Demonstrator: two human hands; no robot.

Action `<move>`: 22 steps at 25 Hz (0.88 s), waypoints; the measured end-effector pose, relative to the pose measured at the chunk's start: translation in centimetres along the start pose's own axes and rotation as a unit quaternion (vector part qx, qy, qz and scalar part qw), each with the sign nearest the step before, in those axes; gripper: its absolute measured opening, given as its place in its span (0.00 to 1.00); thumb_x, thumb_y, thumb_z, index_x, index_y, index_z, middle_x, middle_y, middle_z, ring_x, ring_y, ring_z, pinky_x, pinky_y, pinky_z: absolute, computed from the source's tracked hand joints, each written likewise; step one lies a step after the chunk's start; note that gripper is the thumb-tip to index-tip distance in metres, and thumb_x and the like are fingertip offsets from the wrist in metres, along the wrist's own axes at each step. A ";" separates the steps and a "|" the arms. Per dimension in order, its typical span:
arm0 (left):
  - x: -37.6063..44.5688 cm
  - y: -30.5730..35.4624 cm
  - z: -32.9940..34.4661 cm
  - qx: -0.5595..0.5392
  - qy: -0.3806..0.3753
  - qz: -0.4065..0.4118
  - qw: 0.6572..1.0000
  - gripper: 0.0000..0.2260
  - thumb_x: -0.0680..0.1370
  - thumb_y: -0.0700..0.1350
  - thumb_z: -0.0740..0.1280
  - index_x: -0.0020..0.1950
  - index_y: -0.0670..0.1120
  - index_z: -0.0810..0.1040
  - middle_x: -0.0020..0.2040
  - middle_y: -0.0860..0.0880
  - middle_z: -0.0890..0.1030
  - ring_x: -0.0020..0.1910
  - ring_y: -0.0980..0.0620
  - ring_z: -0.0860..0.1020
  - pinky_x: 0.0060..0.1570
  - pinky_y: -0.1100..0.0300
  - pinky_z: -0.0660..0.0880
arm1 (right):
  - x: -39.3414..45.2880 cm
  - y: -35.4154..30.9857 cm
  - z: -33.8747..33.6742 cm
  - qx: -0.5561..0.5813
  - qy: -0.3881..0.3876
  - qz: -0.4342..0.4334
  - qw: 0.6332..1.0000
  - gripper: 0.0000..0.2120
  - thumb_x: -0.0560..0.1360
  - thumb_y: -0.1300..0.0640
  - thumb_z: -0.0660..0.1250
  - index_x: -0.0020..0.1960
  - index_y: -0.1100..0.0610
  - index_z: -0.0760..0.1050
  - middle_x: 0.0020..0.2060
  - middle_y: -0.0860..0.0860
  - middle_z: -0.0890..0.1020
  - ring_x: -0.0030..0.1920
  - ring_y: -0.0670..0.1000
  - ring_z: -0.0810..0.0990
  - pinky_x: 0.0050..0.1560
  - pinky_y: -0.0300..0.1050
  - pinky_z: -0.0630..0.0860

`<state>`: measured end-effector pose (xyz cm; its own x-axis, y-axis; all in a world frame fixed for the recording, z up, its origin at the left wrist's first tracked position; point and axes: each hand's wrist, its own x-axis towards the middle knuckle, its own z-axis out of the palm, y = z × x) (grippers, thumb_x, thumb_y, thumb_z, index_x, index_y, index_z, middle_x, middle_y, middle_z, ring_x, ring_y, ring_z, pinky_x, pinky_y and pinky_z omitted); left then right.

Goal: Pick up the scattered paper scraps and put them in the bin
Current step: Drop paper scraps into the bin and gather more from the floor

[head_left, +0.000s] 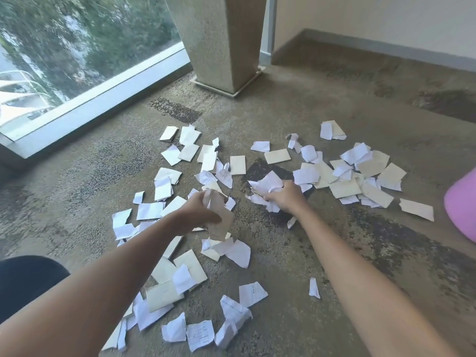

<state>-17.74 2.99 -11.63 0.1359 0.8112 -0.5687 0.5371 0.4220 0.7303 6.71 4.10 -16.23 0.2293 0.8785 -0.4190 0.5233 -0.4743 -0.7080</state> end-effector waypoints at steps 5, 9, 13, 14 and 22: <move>0.3 2.0 1.9 -0.231 -0.036 -0.014 0.972 0.22 0.70 0.28 0.71 0.62 0.38 0.72 0.51 0.37 0.80 0.47 0.37 0.82 0.49 0.40 0.80 | 0.3 1.3 -4.0 0.271 -0.034 0.083 0.958 0.26 0.59 0.49 0.77 0.52 0.59 0.78 0.51 0.59 0.83 0.47 0.56 0.81 0.40 0.45 0.70; 0.6 5.5 4.6 -0.317 -0.070 0.012 0.946 0.22 0.71 0.28 0.69 0.64 0.38 0.73 0.51 0.37 0.79 0.46 0.39 0.81 0.35 0.50 0.82 | -1.5 0.9 -8.5 0.391 -0.040 0.074 0.917 0.05 0.75 0.58 0.69 0.49 0.59 0.76 0.37 0.56 0.78 0.32 0.51 0.75 0.26 0.38 0.66; 0.3 9.5 8.4 -0.386 -0.098 0.031 0.917 0.18 0.75 0.26 0.64 0.61 0.42 0.74 0.52 0.40 0.80 0.47 0.43 0.81 0.36 0.54 0.83 | -4.4 0.2 -14.8 0.429 0.013 0.029 0.903 0.04 0.76 0.62 0.66 0.42 0.57 0.75 0.28 0.52 0.76 0.29 0.50 0.72 0.24 0.36 0.65; 0.1 10.6 9.5 -0.397 -0.113 0.035 0.910 0.19 0.75 0.27 0.64 0.62 0.41 0.74 0.53 0.39 0.80 0.47 0.43 0.81 0.37 0.52 0.83 | -5.5 -0.2 -17.0 0.437 0.039 0.018 0.898 0.06 0.76 0.62 0.66 0.40 0.57 0.75 0.26 0.51 0.76 0.28 0.49 0.72 0.23 0.35 0.66; -3.1 18.2 18.3 -0.410 -0.217 0.073 0.883 0.22 0.75 0.28 0.65 0.64 0.48 0.74 0.56 0.42 0.80 0.50 0.44 0.81 0.43 0.54 0.82 | -12.9 3.1 -35.8 0.482 0.398 -0.034 0.780 0.08 0.69 0.62 0.72 0.43 0.52 0.75 0.39 0.49 0.80 0.33 0.46 0.79 0.28 0.35 0.72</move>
<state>6.87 0.80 -3.51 0.5559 0.7249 -0.4068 -0.2723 0.6212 0.7349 34.75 -6.67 7.30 0.8651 0.4794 -0.1477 -0.2160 0.0902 -0.9722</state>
